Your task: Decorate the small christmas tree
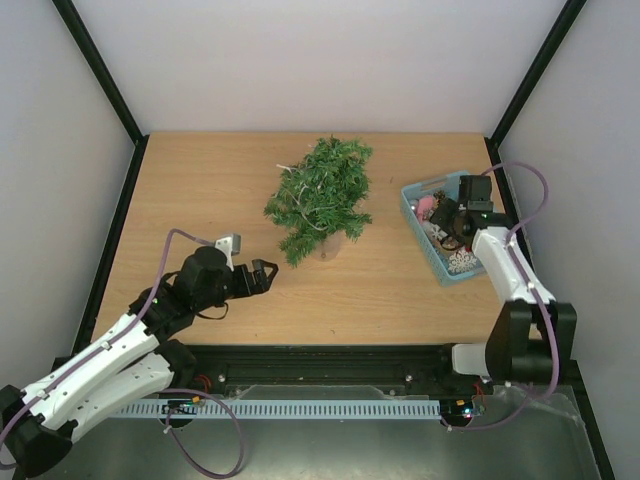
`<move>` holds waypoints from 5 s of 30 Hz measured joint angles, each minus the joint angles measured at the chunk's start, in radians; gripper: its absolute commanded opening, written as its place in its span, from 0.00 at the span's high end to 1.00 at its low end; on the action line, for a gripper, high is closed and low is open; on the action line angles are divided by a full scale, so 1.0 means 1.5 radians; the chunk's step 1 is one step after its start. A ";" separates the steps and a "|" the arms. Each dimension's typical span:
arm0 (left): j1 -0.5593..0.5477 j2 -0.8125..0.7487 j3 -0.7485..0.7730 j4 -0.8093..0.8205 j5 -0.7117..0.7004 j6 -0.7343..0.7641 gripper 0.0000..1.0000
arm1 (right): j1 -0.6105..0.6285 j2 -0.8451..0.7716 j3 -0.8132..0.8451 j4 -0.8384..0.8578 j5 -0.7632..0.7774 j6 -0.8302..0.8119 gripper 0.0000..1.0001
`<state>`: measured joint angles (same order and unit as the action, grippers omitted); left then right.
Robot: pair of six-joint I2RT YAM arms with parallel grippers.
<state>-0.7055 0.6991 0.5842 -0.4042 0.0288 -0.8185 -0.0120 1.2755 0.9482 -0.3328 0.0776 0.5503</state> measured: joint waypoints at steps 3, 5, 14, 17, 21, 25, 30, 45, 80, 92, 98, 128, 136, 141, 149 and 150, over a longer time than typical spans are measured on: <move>0.000 0.000 -0.011 0.006 0.011 0.002 0.01 | -0.016 0.067 0.015 0.014 -0.005 -0.002 0.47; 0.000 -0.001 -0.019 0.008 0.017 0.002 0.00 | -0.017 0.096 0.021 0.020 -0.005 -0.007 0.48; 0.003 -0.004 -0.030 0.021 0.023 -0.003 0.01 | -0.017 0.159 0.037 0.046 -0.004 -0.021 0.48; 0.003 0.002 -0.030 0.030 0.027 -0.003 0.01 | -0.017 0.182 0.059 0.050 -0.004 -0.025 0.50; 0.003 0.022 -0.030 0.042 0.041 -0.003 0.01 | -0.017 0.209 0.084 0.053 -0.004 -0.032 0.55; 0.003 0.040 -0.030 0.053 0.060 0.001 0.01 | -0.017 0.222 0.089 0.055 -0.004 -0.038 0.58; 0.003 0.045 -0.030 0.052 0.066 0.003 0.01 | -0.017 0.240 0.094 0.054 0.004 -0.051 0.74; 0.003 0.039 0.021 0.005 0.062 0.024 0.04 | -0.017 0.115 0.091 0.041 -0.008 -0.059 0.99; 0.003 -0.020 0.070 -0.075 -0.017 0.006 0.06 | 0.107 -0.160 0.220 -0.021 -0.443 0.001 0.99; 0.003 -0.022 0.082 -0.086 -0.025 0.003 0.07 | 0.253 -0.067 0.237 -0.026 -0.349 -0.084 0.99; 0.003 -0.022 0.082 -0.087 -0.025 0.002 0.07 | 0.279 -0.065 0.266 -0.032 -0.299 -0.118 0.99; 0.003 -0.011 0.091 -0.086 -0.025 0.002 0.09 | 0.307 -0.041 0.308 -0.019 -0.278 -0.134 0.99; 0.003 -0.012 0.091 -0.087 -0.028 0.002 0.09 | 0.324 -0.036 0.255 0.031 -0.282 -0.115 0.99; 0.003 -0.012 0.093 -0.089 -0.033 0.002 0.09 | 0.328 -0.033 0.219 0.058 -0.282 -0.105 0.99; 0.003 -0.012 0.094 -0.090 -0.035 0.002 0.09 | 0.330 -0.023 0.191 0.095 -0.286 -0.090 0.99; 0.003 -0.012 0.094 -0.090 -0.035 0.002 0.09 | 0.332 -0.020 0.191 0.098 -0.286 -0.090 0.99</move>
<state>-0.7017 0.6804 0.7250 -0.5392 -0.0242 -0.8150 0.4858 1.2457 1.2346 -0.1860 -0.3515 0.4156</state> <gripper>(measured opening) 0.915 0.019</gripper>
